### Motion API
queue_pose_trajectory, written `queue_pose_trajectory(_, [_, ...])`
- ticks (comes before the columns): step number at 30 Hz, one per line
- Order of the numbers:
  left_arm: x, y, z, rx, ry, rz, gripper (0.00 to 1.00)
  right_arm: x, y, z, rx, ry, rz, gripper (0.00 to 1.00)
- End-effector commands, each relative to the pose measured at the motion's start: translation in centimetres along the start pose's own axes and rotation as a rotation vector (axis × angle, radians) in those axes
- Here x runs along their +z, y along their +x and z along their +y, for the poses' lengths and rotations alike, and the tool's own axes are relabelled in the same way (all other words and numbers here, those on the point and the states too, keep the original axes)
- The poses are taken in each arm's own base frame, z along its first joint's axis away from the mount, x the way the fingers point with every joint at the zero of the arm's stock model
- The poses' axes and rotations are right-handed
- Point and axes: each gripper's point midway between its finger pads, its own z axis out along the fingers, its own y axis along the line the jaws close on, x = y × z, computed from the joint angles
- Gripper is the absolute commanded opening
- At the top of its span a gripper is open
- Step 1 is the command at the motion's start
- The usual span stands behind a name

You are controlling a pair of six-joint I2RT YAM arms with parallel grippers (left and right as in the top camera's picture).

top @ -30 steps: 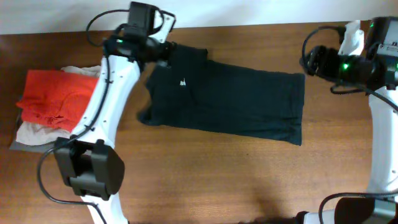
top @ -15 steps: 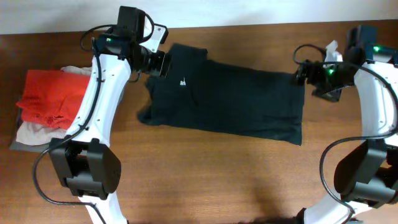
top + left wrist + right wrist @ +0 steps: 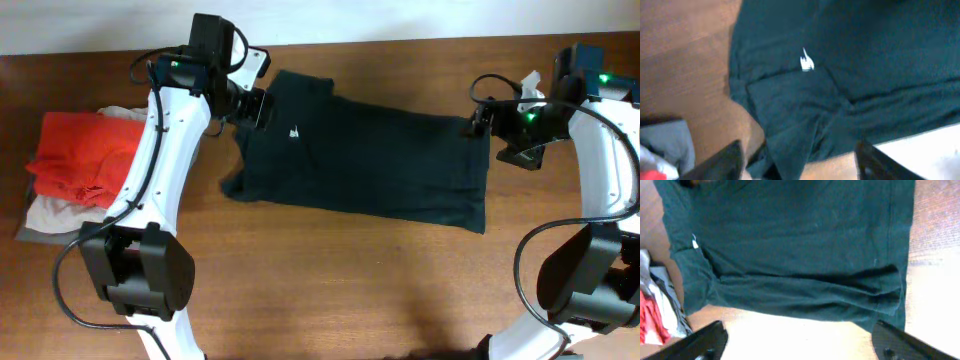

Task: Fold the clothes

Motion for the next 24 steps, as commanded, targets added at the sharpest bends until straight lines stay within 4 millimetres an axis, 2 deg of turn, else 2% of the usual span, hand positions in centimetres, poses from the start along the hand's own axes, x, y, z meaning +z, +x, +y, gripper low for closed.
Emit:
queue_pose_trajectory(1, [0.8, 2.0, -0.4, -0.023, 0.017, 0.094, 0.66, 0.2, 0.9, -1.2, 0.044, 0.084, 0.034, 0.89])
queue_pose_trajectory(5, [2.0, 5.5, -0.6, -0.057, 0.036, 0.226, 0.62, 0.5, 2.0, -3.0, 0.076, 0.178, 0.075, 0.86])
queue_pose_trajectory(6, [2.6, 6.1, -0.6, -0.062, 0.038, 0.246, 0.62, 0.8, 2.2, -3.3, 0.082, 0.184, 0.086, 0.79])
queue_pose_trajectory(7, [3.3, 6.9, -0.6, -0.079, 0.039, 0.265, 0.62, 1.2, 2.4, -3.6, 0.089, 0.187, 0.101, 0.55])
queue_pose_trajectory(8, [4.0, 7.6, -0.6, -0.095, 0.040, 0.282, 0.62, 1.5, 2.7, -3.8, 0.095, 0.187, 0.117, 0.39])
queue_pose_trajectory(10, [5.6, 9.5, -0.6, -0.120, 0.042, 0.322, 0.61, 2.2, 3.4, -4.1, 0.107, 0.188, 0.147, 0.15])
queue_pose_trajectory(13, [7.2, 11.1, -0.2, -0.122, 0.030, 0.344, 0.62, 3.1, 4.7, -4.8, 0.123, 0.197, 0.190, 0.14])
queue_pose_trajectory(14, [8.2, 11.6, 0.5, -0.116, -0.001, 0.337, 0.62, 3.6, 5.3, -5.2, 0.132, 0.202, 0.212, 0.14])
queue_pose_trajectory(17, [9.9, 11.5, 2.5, -0.107, -0.076, 0.281, 0.63, 4.7, 6.3, -5.9, 0.143, 0.207, 0.240, 0.14])
queue_pose_trajectory(21, [11.0, 11.1, 4.9, -0.096, -0.186, 0.227, 0.63, 5.7, 6.9, -6.5, 0.144, 0.208, 0.250, 0.17])
queue_pose_trajectory(24, [11.6, 11.3, 6.4, -0.096, -0.246, 0.203, 0.69, 6.0, 7.2, -6.7, 0.146, 0.211, 0.259, 0.22])
